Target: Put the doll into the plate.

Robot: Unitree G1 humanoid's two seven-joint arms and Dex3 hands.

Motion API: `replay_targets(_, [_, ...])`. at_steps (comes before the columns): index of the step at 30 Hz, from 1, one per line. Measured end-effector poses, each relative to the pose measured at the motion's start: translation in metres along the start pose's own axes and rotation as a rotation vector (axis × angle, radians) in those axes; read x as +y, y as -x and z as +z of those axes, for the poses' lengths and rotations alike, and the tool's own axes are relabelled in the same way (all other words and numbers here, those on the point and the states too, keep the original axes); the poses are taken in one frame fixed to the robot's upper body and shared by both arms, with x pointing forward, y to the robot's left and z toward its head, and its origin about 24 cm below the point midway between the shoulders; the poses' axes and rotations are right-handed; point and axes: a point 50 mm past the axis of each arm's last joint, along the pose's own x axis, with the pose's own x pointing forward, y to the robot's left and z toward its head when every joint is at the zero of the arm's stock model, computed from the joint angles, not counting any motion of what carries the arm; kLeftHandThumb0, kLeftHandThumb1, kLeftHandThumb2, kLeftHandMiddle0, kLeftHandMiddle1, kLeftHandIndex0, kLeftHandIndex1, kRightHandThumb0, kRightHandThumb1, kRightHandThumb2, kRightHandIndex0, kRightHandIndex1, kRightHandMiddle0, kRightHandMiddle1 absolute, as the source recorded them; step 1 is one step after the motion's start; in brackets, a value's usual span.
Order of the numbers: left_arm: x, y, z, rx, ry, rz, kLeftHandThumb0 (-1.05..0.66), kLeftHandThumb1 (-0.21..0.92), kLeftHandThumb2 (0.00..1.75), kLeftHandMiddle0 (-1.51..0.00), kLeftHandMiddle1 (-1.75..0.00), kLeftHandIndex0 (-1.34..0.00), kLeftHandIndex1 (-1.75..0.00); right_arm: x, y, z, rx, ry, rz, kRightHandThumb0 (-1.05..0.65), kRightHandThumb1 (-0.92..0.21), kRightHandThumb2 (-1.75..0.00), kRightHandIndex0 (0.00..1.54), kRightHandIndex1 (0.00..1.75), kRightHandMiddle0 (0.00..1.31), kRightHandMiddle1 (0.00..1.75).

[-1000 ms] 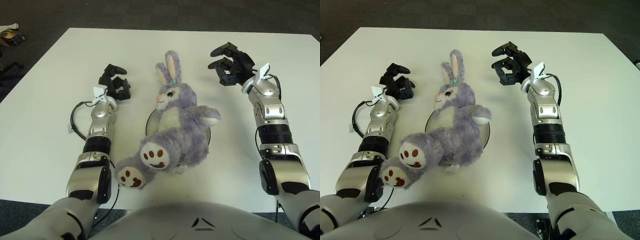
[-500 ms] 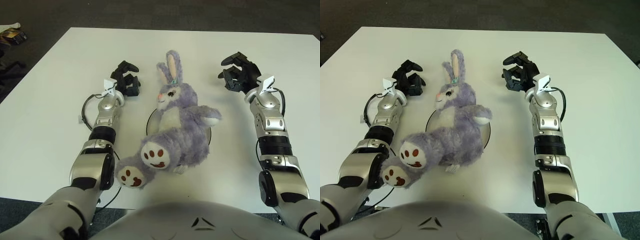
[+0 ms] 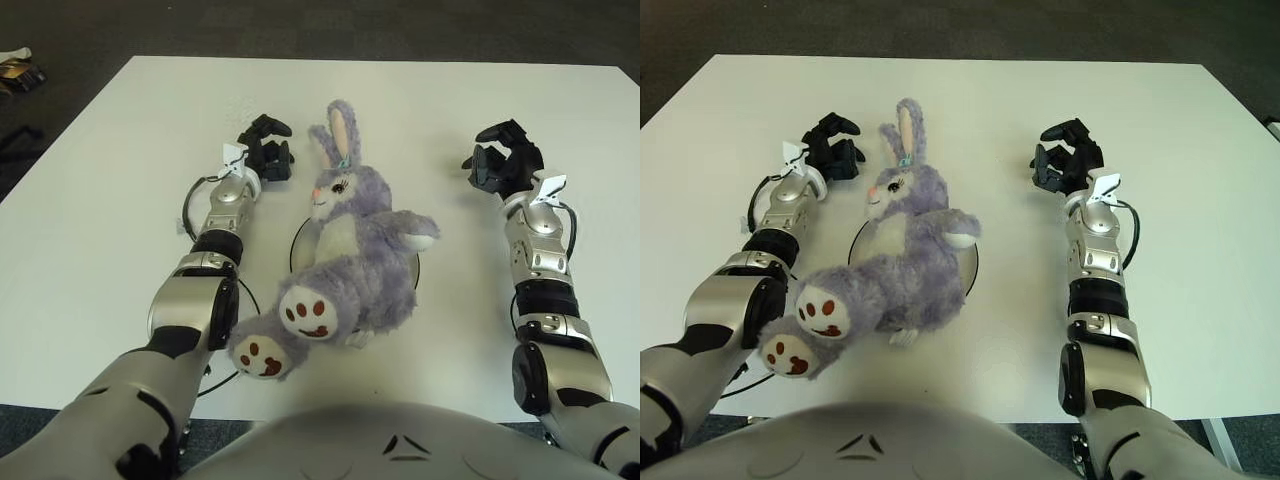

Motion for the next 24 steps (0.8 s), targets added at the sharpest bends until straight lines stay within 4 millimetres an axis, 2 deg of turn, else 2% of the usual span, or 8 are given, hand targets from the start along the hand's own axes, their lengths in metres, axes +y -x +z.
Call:
replay_targets(4, [0.000, 0.000, -0.001, -0.001, 0.000, 0.000, -0.02, 0.26, 1.41, -0.69, -1.75, -0.38, -1.74, -0.004, 0.005, -0.010, -0.007, -0.054, -0.044, -0.01, -0.33, -1.23, 0.71, 1.49, 0.40, 1.75])
replay_targets(9, [-0.001, 0.000, -0.001, -0.005, 0.005, -0.001, -0.02, 0.27, 1.39, -0.69, -1.74, -0.37, -1.75, -0.007, 0.007, -0.017, -0.026, -0.080, -0.068, -0.01, -0.21, -1.36, 0.79, 1.48, 0.49, 1.75])
replay_targets(13, [-0.001, 0.001, -0.002, -0.011, 0.009, -0.003, -0.02, 0.26, 1.40, -0.70, -1.74, -0.38, -1.75, -0.009, 0.005, -0.017, -0.058, -0.086, -0.085, -0.01, -0.11, -1.49, 0.84, 1.53, 0.56, 1.75])
replay_targets(24, [-0.003, 0.001, -0.002, -0.026, 0.013, -0.008, -0.02, 0.23, 1.44, -0.72, -1.75, -0.41, -1.74, -0.010, -0.001, -0.016, -0.090, -0.100, -0.177, -0.01, 0.00, -1.68, 0.84, 1.73, 0.63, 1.74])
